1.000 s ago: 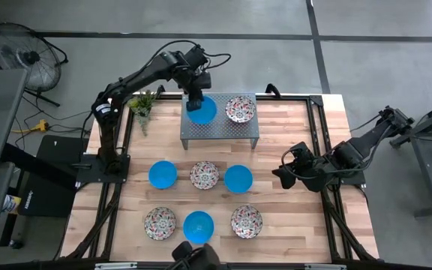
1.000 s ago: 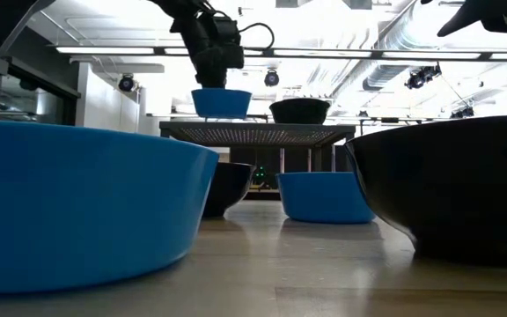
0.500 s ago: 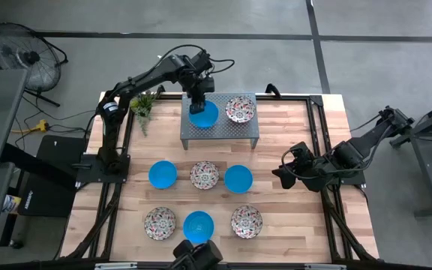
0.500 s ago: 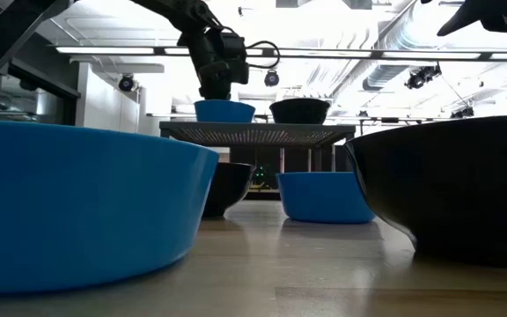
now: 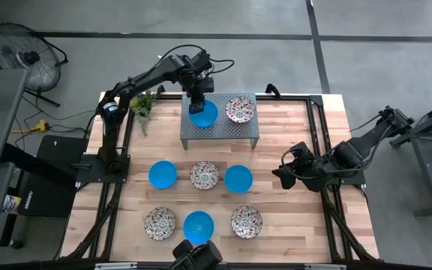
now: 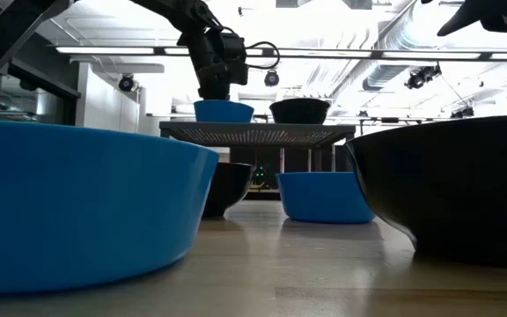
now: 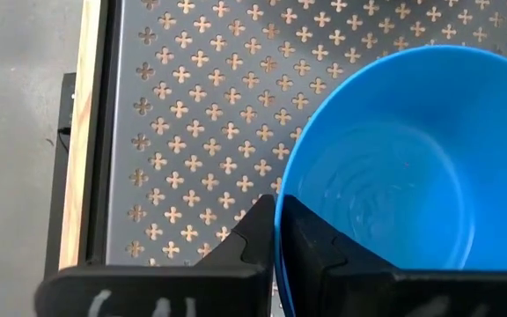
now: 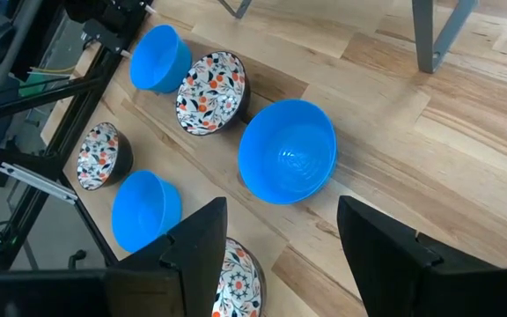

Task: Pick & Place Mini bowls
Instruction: Put the blue bowl on the shelf, then stack the white patterned bowl on top of the other white patterned bowl on the shelf

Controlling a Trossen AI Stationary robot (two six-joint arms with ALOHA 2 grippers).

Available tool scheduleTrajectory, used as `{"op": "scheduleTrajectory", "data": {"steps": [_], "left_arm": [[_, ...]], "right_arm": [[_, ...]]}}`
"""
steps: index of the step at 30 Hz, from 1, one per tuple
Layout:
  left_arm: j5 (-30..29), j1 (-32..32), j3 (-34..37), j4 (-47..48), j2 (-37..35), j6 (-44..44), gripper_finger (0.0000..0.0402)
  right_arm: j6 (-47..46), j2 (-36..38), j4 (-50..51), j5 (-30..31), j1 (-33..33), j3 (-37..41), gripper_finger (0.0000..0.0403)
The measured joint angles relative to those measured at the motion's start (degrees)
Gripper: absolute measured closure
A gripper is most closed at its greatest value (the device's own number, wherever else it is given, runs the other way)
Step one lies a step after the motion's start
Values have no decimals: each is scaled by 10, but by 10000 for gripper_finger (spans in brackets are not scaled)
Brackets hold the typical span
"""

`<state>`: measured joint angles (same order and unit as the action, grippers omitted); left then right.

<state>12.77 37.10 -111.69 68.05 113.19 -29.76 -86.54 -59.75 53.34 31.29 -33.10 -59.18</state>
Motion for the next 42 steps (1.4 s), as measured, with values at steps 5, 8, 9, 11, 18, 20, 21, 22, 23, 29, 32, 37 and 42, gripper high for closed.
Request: {"op": "scheduleTrajectory", "data": {"steps": [5, 8, 9, 11, 18, 20, 21, 22, 23, 29, 32, 37, 42], "left_arm": [[5, 0, 0, 0, 0, 0, 387], [11, 0, 0, 6, 0, 0, 387], [12, 0, 0, 9, 0, 0, 387], [13, 0, 0, 12, 0, 0, 386], [12, -5, 0, 11, 0, 0, 337], [15, -5, 0, 11, 0, 0, 314], [20, -5, 0, 11, 0, 0, 304], [25, -5, 0, 11, 0, 0, 295], [30, -4, 0, 11, 0, 0, 287], [25, -4, 0, 11, 0, 0, 269], [20, -3, 0, 11, -4, -2, 268], [-8, -3, -1, 10, -28, -16, 268], [-10, -3, -1, 11, -48, -17, 268]], "right_arm": [[0, 0, 3, -1, 0, 0, 199], [0, 0, 4, -1, 0, 0, 199], [0, 0, 4, -1, 0, 0, 199], [0, 0, 4, -2, 0, 0, 199], [0, 0, 4, -5, 0, 0, 199], [0, 0, 4, -10, 0, 0, 199], [0, 0, 4, -13, 0, 0, 199], [0, 0, 5, -15, 0, 0, 199], [1, 0, 5, -17, 0, 0, 199], [23, 0, 6, -22, 0, 0, 199], [29, 0, 7, -29, 0, 1, 199], [30, 0, 8, -30, 0, 1, 199], [30, 0, 9, -29, 0, 1, 199]]}}
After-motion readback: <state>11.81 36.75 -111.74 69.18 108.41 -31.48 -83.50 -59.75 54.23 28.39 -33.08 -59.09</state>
